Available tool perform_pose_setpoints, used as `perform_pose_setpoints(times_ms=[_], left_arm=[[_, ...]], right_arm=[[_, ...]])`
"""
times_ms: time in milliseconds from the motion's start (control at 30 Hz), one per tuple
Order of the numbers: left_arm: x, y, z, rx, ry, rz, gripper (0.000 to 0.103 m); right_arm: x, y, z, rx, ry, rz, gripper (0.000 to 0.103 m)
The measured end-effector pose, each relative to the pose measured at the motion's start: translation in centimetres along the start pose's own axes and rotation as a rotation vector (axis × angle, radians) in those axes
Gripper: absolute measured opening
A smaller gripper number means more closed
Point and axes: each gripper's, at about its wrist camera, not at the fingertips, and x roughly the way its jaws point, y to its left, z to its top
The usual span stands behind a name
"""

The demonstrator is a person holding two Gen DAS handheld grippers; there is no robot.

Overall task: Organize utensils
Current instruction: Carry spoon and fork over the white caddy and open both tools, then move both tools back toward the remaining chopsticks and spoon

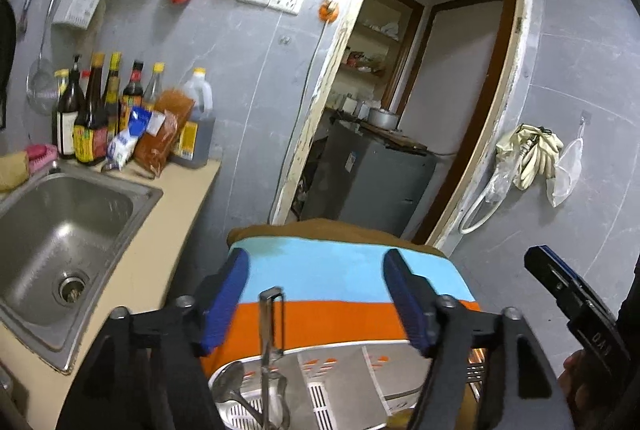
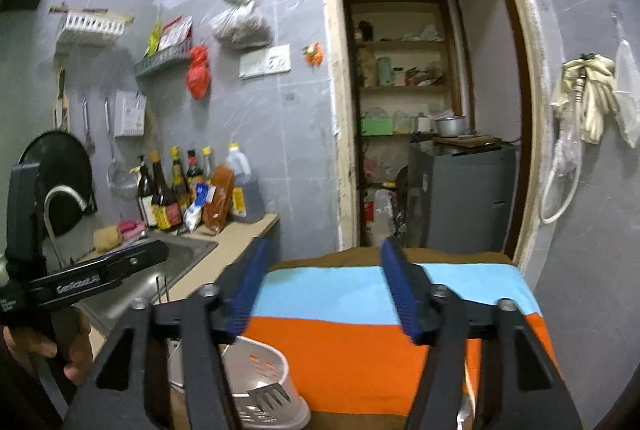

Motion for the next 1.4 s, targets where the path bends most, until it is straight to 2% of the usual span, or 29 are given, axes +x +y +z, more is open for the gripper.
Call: perform_pose_setpoints(times_ms=[67, 167, 233, 367, 833, 1200, 1400], left_arm=[[-0.7, -1.1, 0.3, 0.028, -0.024, 0.021, 0.085], [-1.8, -2.8, 0.8, 0.072, -0.065, 0.048, 0.096], [-2.5, -4.1, 1.0, 0.103, -0.094, 0.063, 0.101], [-3.4, -6.8, 1.0, 0.158, -0.132, 0.073, 0.102], [-2.6, -16.0, -1.9, 0.223, -0.129, 0.017, 0.102], [0.4, -22.0, -5.9, 0.23, -0.089, 0.007, 0.102], [2.9, -24.0, -8.0, 0.243, -0.034, -0.002, 0.102]], right_arm=[[-1.0, -1.0, 0.6, 0.012, -0.016, -0.018, 0.072], [-2.4, -2.6, 1.3, 0.022, -0.043, -0.039, 0.091], [-3.4, -3.7, 1.8, 0.018, -0.064, -0.062, 0.095], [-5.2, -5.4, 2.6, -0.004, -0.088, -0.096, 0.101], [-9.1, -14.0, 2.9, -0.02, -0.081, -0.179, 0.101], [-9.2, -20.6, 0.9, -0.044, -0.029, -0.201, 0.101], [-8.2, -24.0, -1.6, -0.03, 0.04, -0.222, 0.101]])
